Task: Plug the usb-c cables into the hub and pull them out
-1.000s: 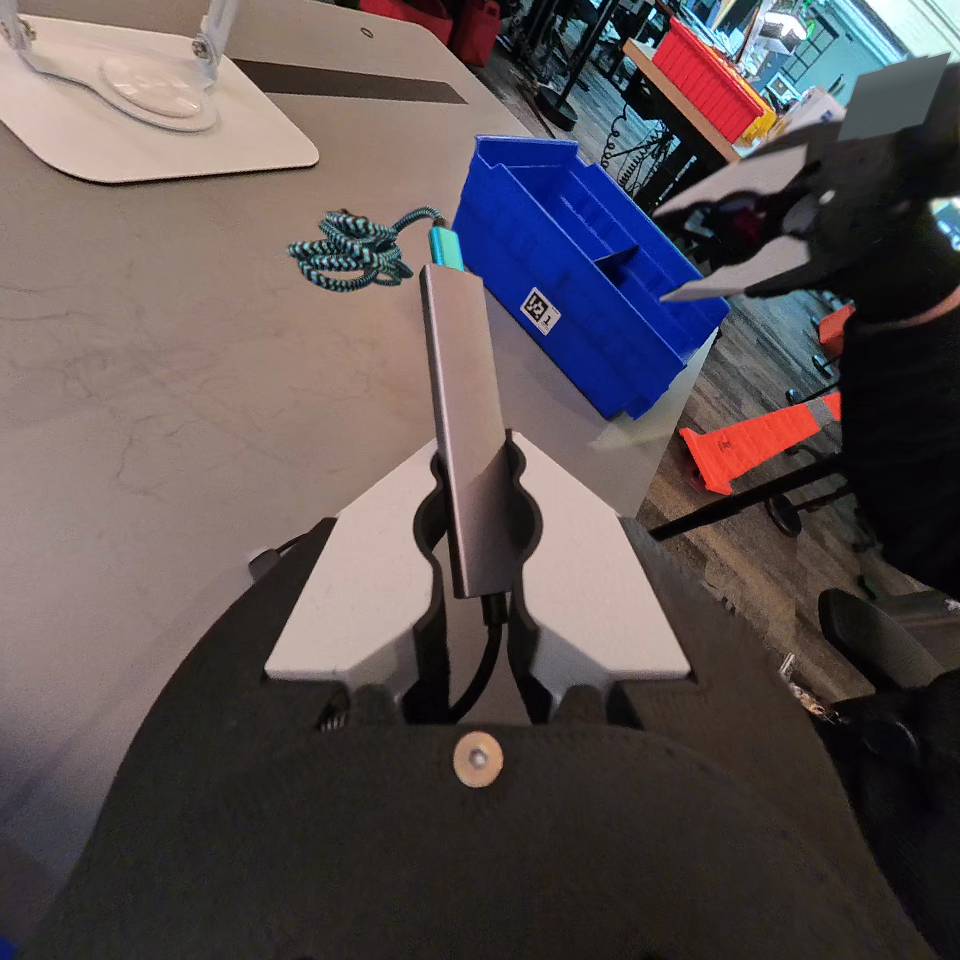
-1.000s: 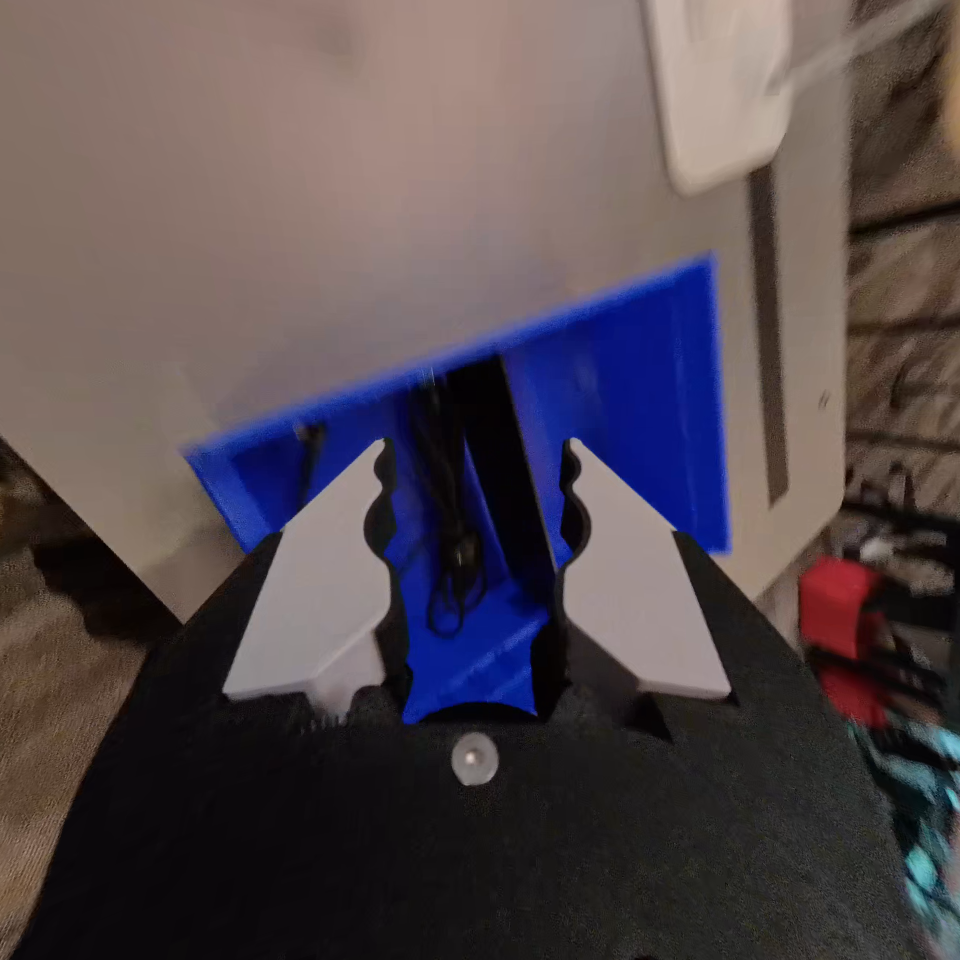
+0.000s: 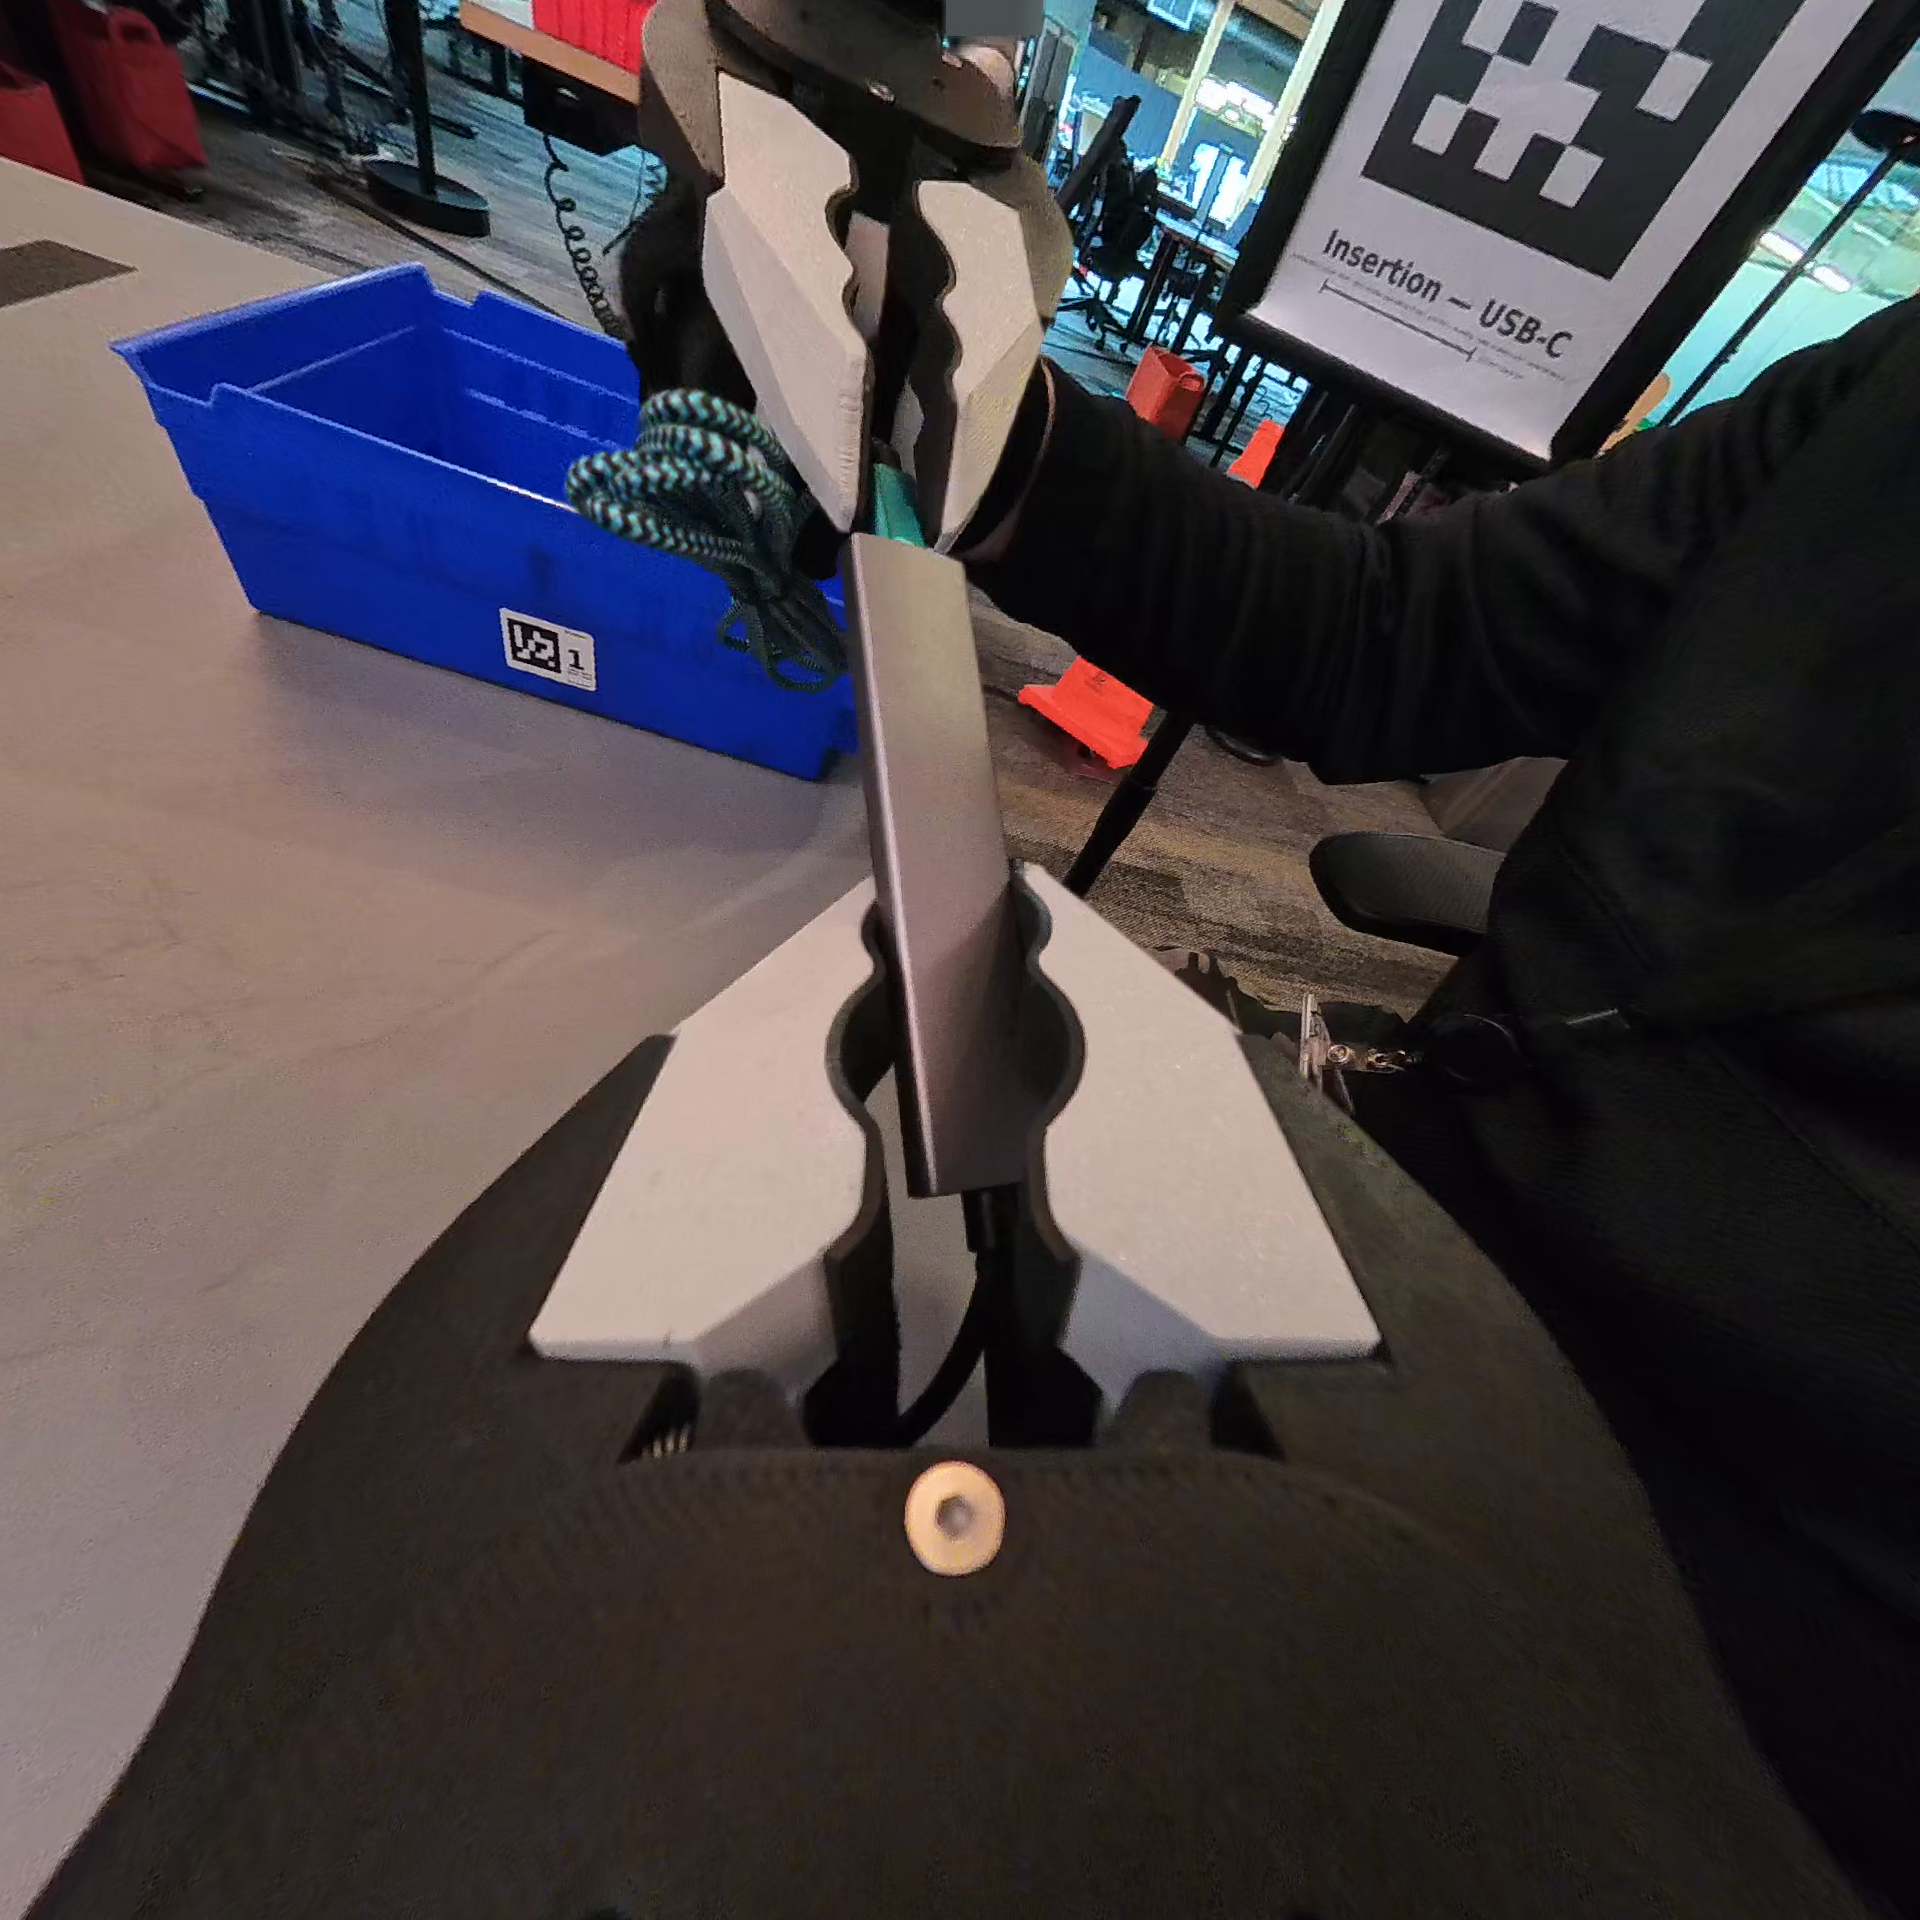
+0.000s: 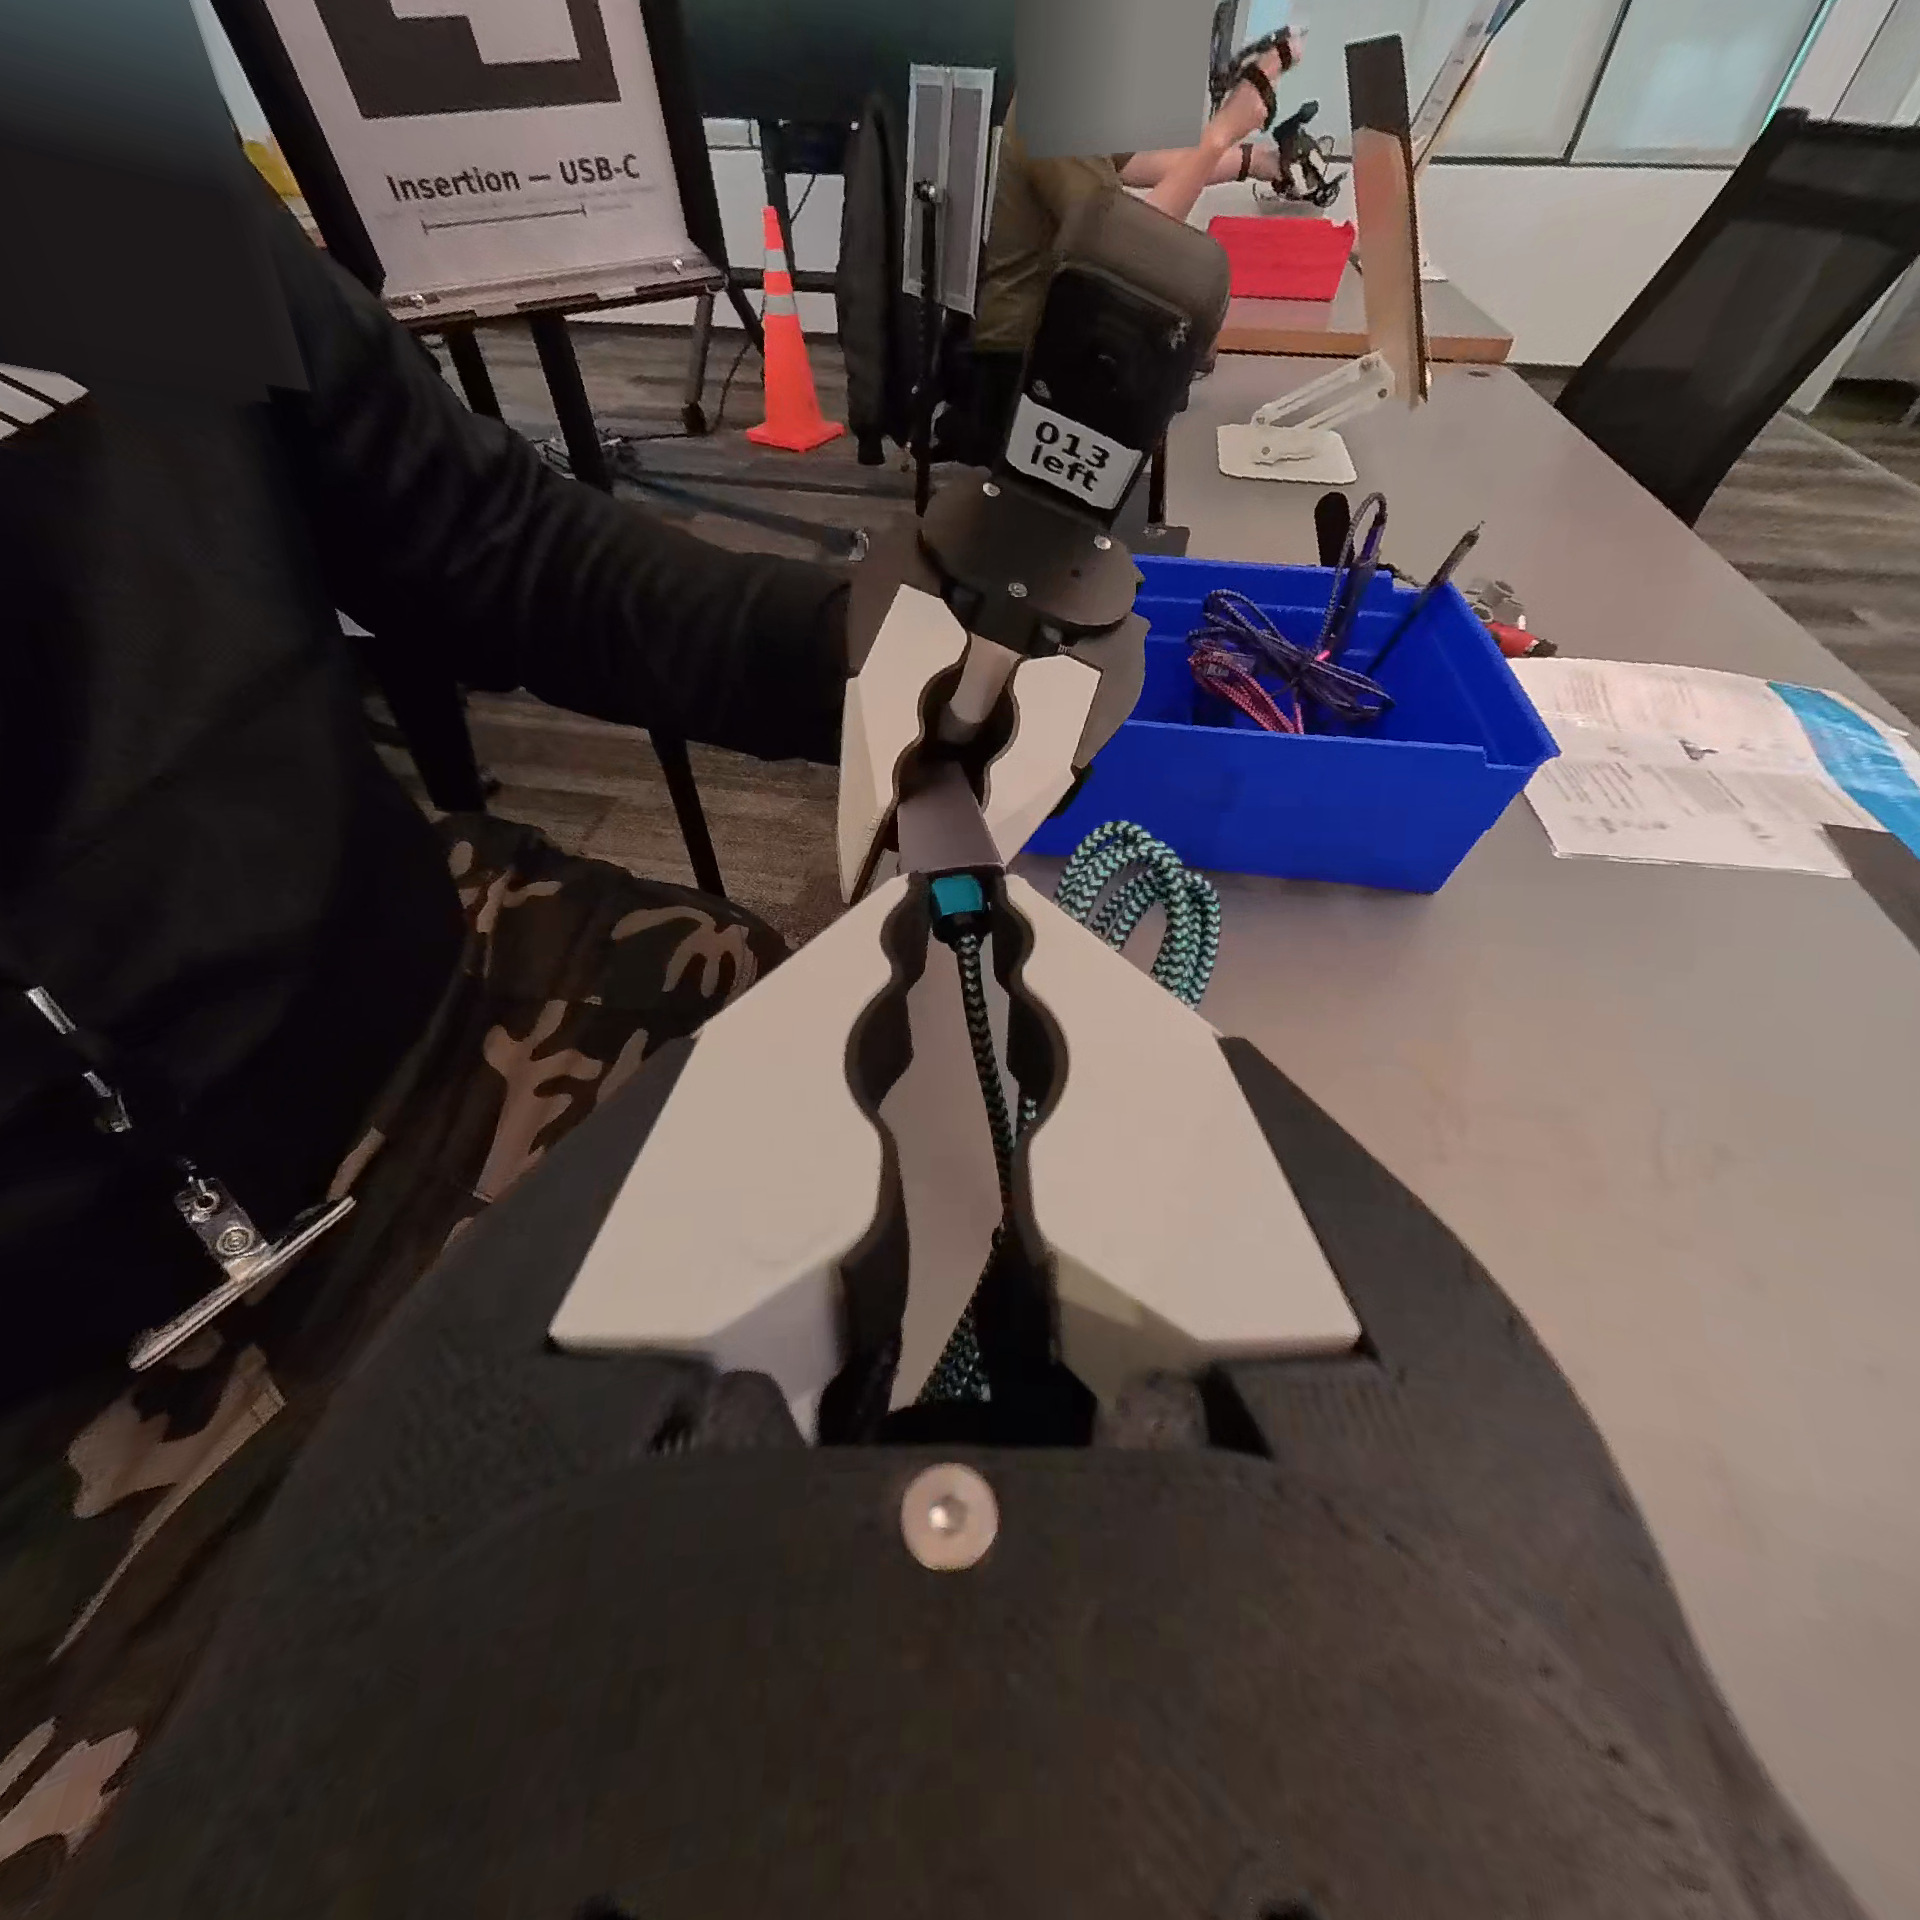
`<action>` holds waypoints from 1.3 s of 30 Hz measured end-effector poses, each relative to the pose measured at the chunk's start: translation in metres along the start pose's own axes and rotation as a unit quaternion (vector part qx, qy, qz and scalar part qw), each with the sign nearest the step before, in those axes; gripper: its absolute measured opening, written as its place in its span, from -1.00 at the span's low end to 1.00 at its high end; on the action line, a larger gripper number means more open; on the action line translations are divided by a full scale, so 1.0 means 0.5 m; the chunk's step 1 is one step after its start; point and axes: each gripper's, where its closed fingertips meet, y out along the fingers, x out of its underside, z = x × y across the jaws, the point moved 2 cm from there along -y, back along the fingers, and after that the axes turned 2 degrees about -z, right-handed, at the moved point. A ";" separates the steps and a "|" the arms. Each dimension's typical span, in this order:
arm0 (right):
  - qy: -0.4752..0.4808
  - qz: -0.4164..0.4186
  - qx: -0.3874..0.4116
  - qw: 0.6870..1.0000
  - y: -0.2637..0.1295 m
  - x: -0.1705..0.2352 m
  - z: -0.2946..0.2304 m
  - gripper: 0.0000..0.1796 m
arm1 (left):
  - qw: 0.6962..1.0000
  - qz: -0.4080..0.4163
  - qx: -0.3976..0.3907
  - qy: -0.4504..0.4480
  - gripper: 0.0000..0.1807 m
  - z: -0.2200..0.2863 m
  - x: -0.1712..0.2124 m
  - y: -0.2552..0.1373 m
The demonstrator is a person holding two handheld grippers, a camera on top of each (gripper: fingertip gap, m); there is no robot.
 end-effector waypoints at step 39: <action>-0.076 -0.031 0.024 0.996 -0.050 -0.061 -0.076 -0.90 | 0.997 0.005 0.017 0.069 -0.81 0.063 -0.031 -0.005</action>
